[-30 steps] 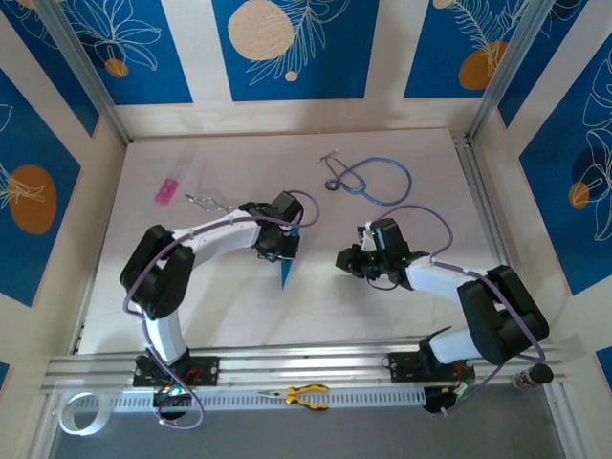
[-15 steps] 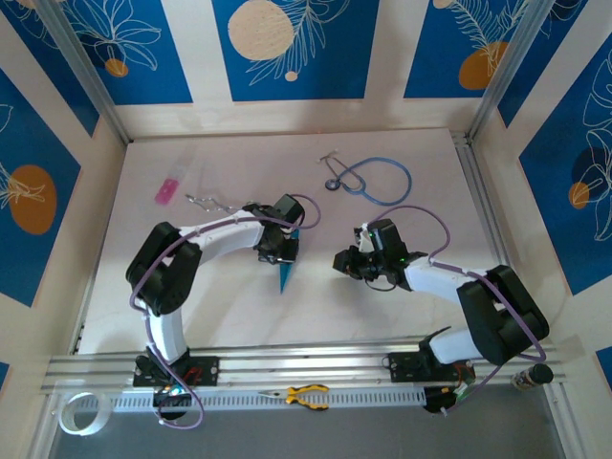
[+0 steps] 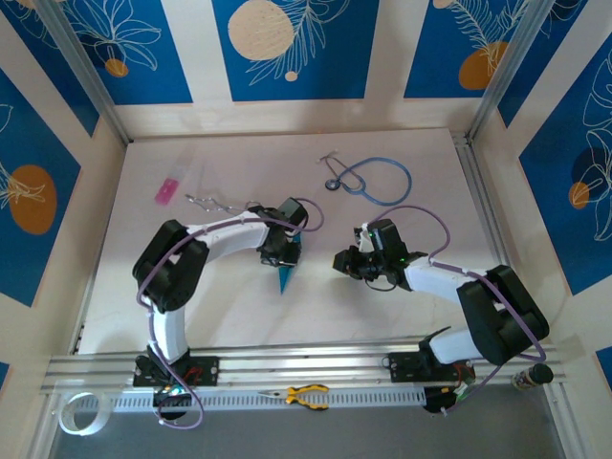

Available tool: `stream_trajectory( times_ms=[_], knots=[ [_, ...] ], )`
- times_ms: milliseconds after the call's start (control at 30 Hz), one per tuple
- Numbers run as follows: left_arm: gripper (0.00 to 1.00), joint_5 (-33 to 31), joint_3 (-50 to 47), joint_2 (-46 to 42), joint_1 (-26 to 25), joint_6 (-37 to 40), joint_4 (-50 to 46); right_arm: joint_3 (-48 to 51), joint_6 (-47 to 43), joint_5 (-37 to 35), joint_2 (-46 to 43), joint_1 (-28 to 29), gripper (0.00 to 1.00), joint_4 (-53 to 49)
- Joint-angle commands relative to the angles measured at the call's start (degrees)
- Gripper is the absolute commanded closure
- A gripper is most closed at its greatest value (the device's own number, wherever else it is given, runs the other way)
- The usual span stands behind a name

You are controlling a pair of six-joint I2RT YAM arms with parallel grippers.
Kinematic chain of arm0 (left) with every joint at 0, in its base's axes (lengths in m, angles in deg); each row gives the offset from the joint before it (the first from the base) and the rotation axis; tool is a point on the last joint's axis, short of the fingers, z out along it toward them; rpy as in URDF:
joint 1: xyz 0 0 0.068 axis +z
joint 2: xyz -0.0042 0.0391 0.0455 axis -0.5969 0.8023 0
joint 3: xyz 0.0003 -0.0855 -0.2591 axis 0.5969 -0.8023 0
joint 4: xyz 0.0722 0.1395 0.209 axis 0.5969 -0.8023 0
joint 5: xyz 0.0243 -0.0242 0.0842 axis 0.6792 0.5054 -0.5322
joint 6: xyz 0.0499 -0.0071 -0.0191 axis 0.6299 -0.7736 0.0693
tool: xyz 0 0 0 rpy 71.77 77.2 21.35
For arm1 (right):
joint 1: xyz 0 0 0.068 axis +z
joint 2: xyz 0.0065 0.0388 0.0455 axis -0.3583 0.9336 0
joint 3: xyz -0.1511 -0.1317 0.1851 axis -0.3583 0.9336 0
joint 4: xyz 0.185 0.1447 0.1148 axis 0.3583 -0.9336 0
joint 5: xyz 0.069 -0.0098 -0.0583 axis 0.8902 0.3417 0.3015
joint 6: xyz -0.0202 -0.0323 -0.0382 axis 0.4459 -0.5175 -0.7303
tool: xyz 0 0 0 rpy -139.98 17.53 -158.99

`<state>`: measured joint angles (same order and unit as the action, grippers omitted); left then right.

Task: Fold a paper plane with a square sheet of paper (pick it up from the middle)
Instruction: Turn over a paper plane at the center of the table.

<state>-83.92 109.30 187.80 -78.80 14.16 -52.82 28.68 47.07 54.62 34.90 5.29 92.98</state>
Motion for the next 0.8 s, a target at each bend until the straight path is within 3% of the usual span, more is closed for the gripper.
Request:
stream_trajectory(
  times_ms=[0, 467, 767],
  knots=[
    [0.85, -2.0, 1.8, 1.3, -0.8, 0.1, -2.0, -1.2, 0.1, 0.9, 0.2, 0.3, 0.82, -0.6],
    [0.79, -6.9, 0.1, 3.9, -3.3, -5.3, -1.2, -0.9, -1.6, 1.6, -1.4, -0.8, 0.82, -1.6],
    [0.73, -7.3, -0.8, 4.6, -5.0, -12.8, -0.4, 1.3, -3.3, 4.4, -4.3, -4.4, 0.81, -0.9]
  ],
)
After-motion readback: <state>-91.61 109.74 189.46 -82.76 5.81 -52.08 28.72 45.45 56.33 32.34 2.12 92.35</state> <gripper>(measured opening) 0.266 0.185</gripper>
